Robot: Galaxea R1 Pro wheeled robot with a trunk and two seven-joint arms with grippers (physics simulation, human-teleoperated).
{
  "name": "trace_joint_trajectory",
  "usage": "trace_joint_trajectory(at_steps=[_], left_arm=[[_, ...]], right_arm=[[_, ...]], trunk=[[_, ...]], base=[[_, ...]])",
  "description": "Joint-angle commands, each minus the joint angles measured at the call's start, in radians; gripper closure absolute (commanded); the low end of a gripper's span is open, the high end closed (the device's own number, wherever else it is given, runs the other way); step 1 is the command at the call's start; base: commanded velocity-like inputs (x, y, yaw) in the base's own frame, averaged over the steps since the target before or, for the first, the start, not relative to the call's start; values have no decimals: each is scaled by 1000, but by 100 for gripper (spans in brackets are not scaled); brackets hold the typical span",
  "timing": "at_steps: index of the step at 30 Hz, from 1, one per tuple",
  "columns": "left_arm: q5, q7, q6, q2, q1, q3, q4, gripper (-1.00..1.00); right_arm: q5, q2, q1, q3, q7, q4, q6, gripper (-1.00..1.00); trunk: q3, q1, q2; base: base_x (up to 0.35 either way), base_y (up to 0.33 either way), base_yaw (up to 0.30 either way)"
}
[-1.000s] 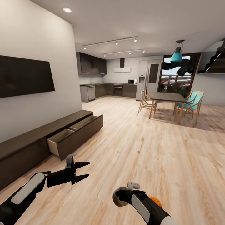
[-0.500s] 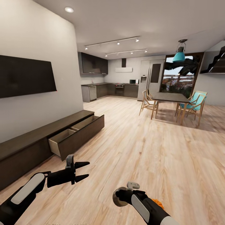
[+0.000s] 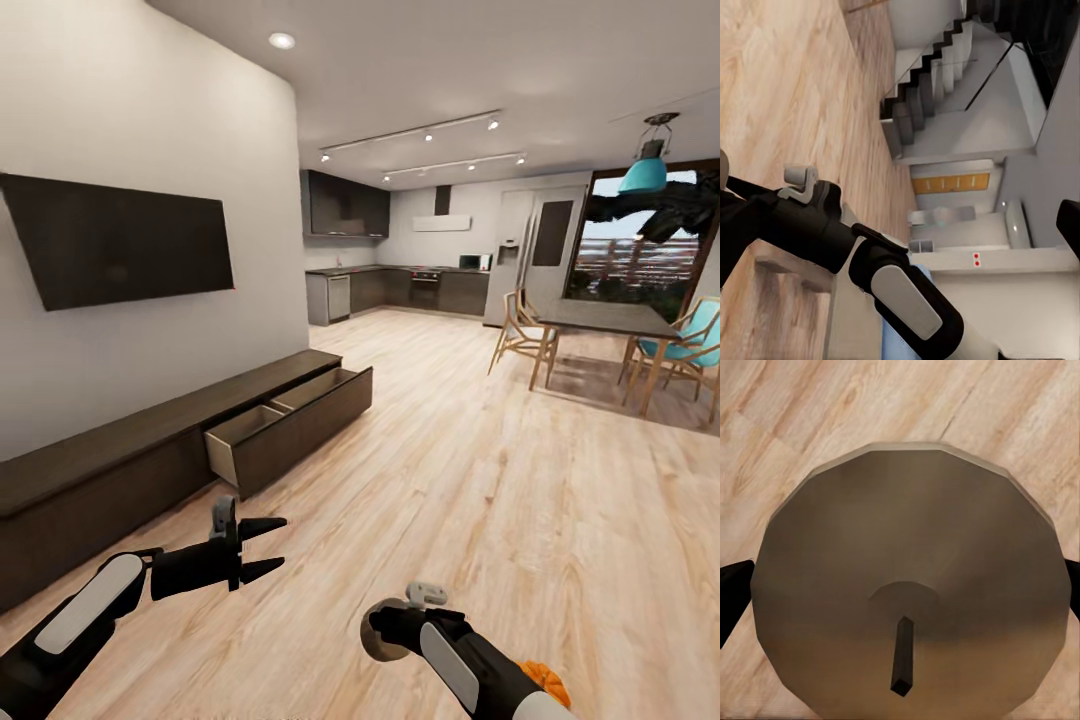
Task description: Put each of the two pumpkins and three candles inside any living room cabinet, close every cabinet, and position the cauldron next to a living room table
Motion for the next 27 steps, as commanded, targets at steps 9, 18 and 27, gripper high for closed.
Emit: trace_joint_trajectory(at_steps=[9,18,27], left_arm=[[-7,-9,0,0,-2,-2,1,-100],[-8,-9,0,-1,-2,-2,1,-100],[-10,-9,0,-2,-2,-1,22,-100]], right_arm=[[-11,-2,-1,4,-9,-2,0,100],[-11,-2,-1,4,-10,-2,-1,100],[-11,-2,-1,4,-10,-2,-1,100]], trunk=[[-1,0,-1],[-1,0,-1],[-1,0,-1]], base=[[82,0,289],[141,0,136],[286,0,4]])
